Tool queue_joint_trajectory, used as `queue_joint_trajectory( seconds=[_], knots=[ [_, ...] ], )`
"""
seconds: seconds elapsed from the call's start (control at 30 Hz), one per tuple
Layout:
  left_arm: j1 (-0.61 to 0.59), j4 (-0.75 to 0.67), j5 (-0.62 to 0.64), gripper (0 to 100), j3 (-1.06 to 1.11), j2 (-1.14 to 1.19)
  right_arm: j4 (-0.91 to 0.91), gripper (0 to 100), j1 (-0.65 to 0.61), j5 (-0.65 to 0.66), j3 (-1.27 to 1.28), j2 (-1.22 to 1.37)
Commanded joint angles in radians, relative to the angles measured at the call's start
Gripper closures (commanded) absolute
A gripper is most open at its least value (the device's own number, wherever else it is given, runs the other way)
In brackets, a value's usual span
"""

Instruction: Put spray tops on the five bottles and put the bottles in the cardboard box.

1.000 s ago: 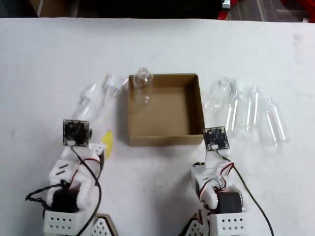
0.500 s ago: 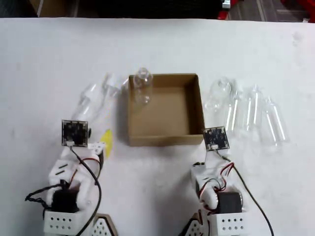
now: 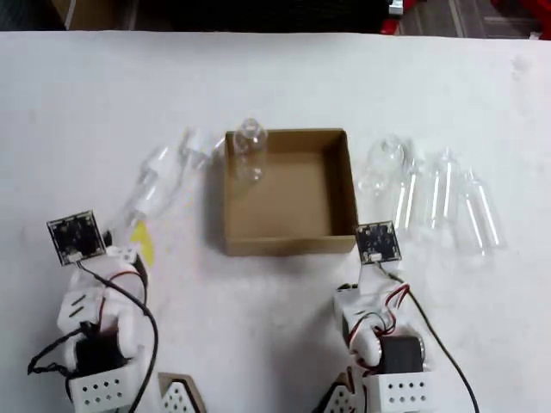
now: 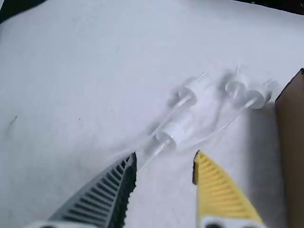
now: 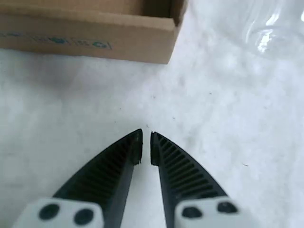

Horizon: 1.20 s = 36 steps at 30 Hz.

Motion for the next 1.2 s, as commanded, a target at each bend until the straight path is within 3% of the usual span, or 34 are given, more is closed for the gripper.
queue_joint_trajectory(
  seconds=[0.0, 0.87, 1.17],
  knots=[
    [-0.018, -0.025, 0.031, 82, -0.046, -0.01, 0.007, 98.4, 0.002, 0.008, 0.009, -0.005],
    [0.033, -0.026, 0.029, 82, -0.029, -0.01, 0.005, 98.4, 0.001, 0.008, 0.009, -0.005],
    [0.059, -0.026, 0.029, 82, -0.028, -0.01, -0.091, 98.4, 0.01, 0.003, 0.009, -0.005]
  ],
)
